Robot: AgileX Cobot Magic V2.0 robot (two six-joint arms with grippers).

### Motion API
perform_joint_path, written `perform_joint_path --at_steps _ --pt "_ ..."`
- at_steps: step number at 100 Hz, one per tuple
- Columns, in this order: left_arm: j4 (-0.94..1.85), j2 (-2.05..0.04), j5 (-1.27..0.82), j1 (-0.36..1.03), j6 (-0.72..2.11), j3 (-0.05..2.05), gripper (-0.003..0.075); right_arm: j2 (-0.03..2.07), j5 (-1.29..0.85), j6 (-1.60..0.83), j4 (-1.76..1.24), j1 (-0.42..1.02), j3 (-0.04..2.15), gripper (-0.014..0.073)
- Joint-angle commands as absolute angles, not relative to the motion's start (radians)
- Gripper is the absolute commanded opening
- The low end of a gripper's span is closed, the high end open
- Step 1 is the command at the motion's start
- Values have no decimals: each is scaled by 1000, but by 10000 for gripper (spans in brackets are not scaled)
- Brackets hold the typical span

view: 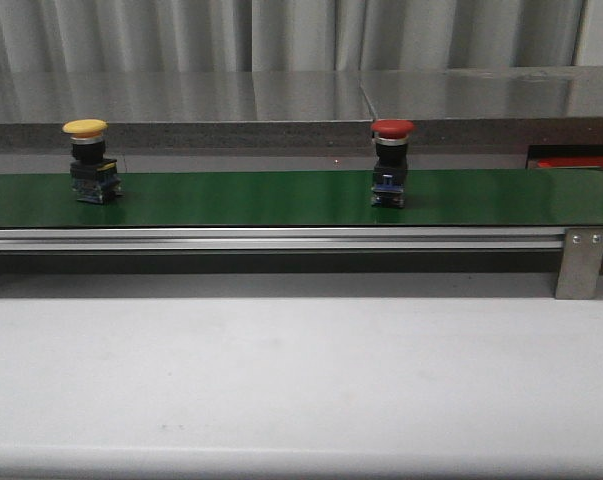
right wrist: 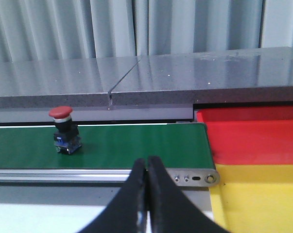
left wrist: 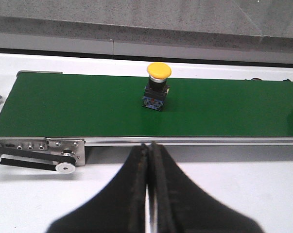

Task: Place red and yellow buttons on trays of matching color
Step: 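Lower the right gripper onto the red button at the belt's end and grasp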

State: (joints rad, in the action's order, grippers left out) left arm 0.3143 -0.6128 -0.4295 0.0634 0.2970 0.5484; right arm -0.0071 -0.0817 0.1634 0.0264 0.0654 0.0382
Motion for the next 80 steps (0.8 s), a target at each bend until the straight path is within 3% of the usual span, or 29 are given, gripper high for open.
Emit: perform_joint_path --at_steps 1,33,80 --pt "336 -612 -353 69 298 577 -19 57 -113 161 27 62 168 -66" --pt "336 -612 -353 69 298 577 -19 515 -465 161 27 62 578 -66" --pt "336 -612 -353 69 298 577 -19 1064 -527 160 0 62 915 -64"
